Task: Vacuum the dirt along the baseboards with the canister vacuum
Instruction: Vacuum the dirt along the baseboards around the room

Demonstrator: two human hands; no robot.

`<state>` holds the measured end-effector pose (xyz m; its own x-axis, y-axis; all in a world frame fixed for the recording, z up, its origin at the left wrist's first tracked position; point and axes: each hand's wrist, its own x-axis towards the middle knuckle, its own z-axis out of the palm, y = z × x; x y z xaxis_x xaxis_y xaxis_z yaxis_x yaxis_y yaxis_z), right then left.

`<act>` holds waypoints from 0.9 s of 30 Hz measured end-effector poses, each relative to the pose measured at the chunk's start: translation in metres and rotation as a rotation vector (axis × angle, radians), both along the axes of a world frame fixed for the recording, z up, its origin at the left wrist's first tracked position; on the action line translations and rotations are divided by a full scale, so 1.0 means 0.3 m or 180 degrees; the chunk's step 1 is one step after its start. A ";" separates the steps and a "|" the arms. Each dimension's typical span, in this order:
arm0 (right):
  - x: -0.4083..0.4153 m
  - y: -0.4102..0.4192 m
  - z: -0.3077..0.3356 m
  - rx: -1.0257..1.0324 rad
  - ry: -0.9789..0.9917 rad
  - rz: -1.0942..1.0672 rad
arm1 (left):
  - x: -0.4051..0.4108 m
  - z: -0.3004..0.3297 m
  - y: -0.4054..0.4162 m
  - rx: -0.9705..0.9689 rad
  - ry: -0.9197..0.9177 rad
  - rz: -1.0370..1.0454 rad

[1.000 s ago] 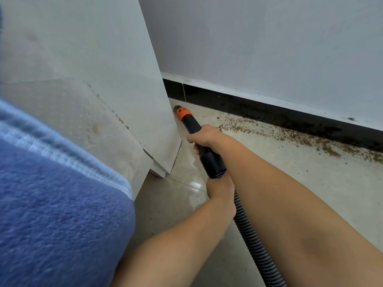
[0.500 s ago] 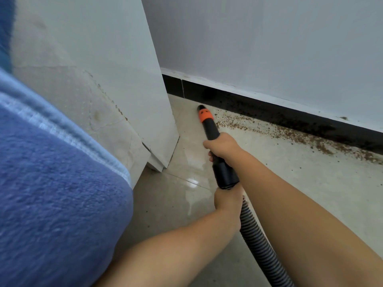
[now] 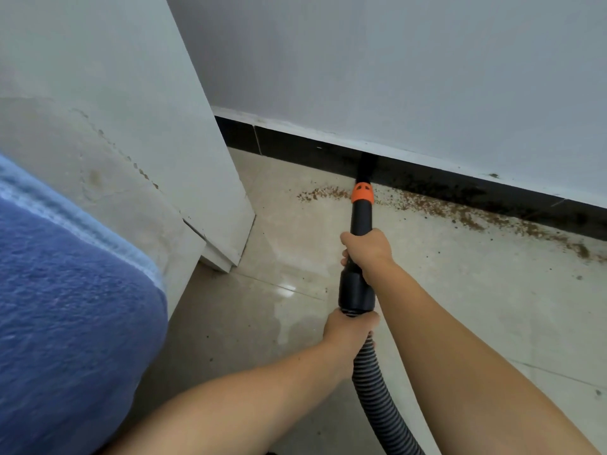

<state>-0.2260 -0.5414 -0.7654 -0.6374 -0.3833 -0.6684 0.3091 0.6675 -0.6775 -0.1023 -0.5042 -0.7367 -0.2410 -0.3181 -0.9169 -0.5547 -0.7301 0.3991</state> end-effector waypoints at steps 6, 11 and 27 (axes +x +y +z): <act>-0.042 0.104 0.045 -0.0224 -0.0346 -0.0299 | -0.055 -0.040 0.122 -0.0001 0.0331 0.0099; -0.029 0.178 0.072 -0.0182 -0.0637 0.0098 | -0.044 -0.032 0.237 0.0020 0.0384 0.0192; -0.017 0.079 0.084 -0.0143 -0.0588 0.0530 | -0.076 -0.019 0.188 0.0167 0.0304 0.0675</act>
